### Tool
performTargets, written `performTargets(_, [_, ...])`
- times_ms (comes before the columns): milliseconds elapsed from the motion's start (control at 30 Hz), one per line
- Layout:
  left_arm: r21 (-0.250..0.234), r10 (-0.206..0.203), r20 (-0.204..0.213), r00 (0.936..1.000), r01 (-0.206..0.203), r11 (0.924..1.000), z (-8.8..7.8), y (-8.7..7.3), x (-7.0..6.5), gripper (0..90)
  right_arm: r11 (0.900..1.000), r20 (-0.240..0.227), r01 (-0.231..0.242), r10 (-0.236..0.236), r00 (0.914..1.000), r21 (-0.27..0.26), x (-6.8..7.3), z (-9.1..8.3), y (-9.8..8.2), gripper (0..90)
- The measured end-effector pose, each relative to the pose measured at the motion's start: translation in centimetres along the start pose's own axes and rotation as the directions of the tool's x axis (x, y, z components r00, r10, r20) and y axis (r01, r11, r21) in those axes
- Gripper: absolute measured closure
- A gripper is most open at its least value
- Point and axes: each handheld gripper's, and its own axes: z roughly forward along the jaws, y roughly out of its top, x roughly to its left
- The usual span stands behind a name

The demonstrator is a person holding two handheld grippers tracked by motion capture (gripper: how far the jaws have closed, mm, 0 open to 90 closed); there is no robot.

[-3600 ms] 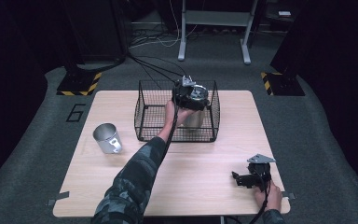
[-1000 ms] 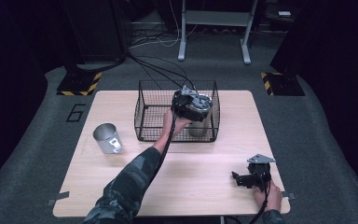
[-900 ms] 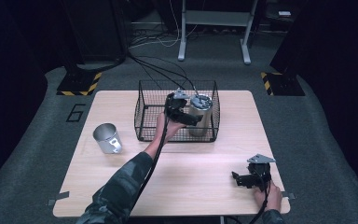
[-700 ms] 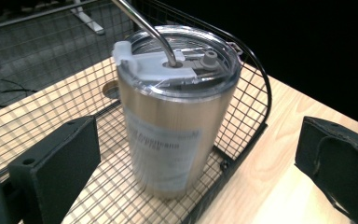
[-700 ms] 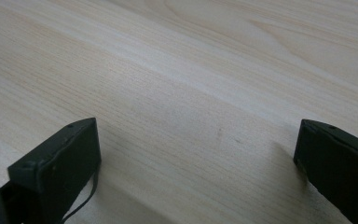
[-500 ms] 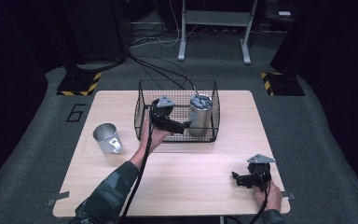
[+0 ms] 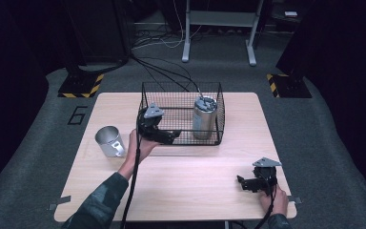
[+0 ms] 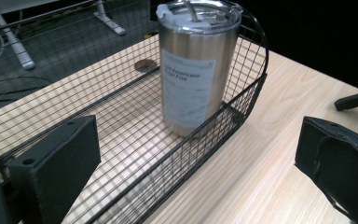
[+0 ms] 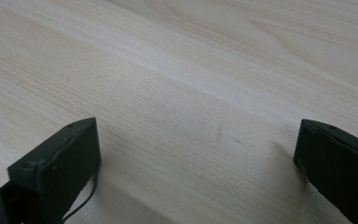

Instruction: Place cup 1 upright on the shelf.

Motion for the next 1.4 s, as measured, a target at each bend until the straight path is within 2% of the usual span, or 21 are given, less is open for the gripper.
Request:
performTargets(233, [-0.003,0.0,-0.016,0.9999,0.0,1.0,-2.1,-1.9,0.0,0.0,1.0,0.0,0.002,-0.002,1.0,0.0,0.0,0.0,0.0,0.0])
performTargets(367, [-0.006,0.0,-0.038,0.9993,0.0,1.0,-3.7,-2.9,0.0,0.0,1.0,0.0,0.001,-0.001,1.0,0.001,0.0,0.0,0.0,0.0])
performTargets(467, [-0.018,-0.001,-0.073,0.9974,0.0,0.9998,-4.8,-3.6,0.1,0.0,1.0,0.0,0.002,-0.002,1.0,0.001,0.0,0.0,0.0,0.0])
performTargets(567, [-0.025,-0.019,-0.088,0.9959,0.017,0.9995,-6.0,-4.5,0.4,0.0,1.0,-0.001,0.004,-0.004,1.0,0.008,0.0,0.0,0.0,0.0])
performTargets(633, [-0.01,-0.016,-0.103,0.9945,0.015,0.9998,-6.8,-5.0,0.8,0.0,1.0,-0.002,0.004,-0.004,1.0,0.008,0.0,0.0,0.0,0.0])
performTargets(800, [-0.004,-0.039,-0.124,0.9916,0.038,0.9993,-8.4,-6.4,1.9,0.0,1.0,-0.004,0.004,-0.004,1.0,0.006,0.0,0.0,0.0,0.0])
performTargets(867, [-0.01,-0.049,-0.137,0.9894,0.048,0.9988,-8.9,-7.1,2.3,0.0,1.0,-0.002,0.004,-0.004,1.0,0.007,0.0,0.0,0.0,0.0])
performTargets(933, [-0.025,-0.076,-0.15,0.9858,0.073,0.997,-9.2,-7.7,2.7,0.0,1.0,-0.006,0.004,-0.004,1.0,0.01,0.0,0.0,0.0,0.0])
performTargets(1067, [-0.016,-0.106,-0.155,0.9822,0.105,0.9943,-10.0,-8.5,3.5,0.0,1.0,-0.006,0.005,-0.005,1.0,0.009,0.0,0.0,0.0,0.0])
performTargets(1233, [-0.042,-0.146,-0.185,0.9718,0.14,0.9892,-11.0,-9.3,4.7,0.0,1.0,-0.006,0.005,-0.005,1.0,0.009,0.0,0.0,0.0,0.0])
performTargets(1400, [-0.046,-0.181,-0.203,0.9623,0.175,0.9835,-11.9,-10.1,6.0,0.0,1.0,-0.006,0.003,-0.003,1.0,0.01,0.0,0.0,0.0,0.0])
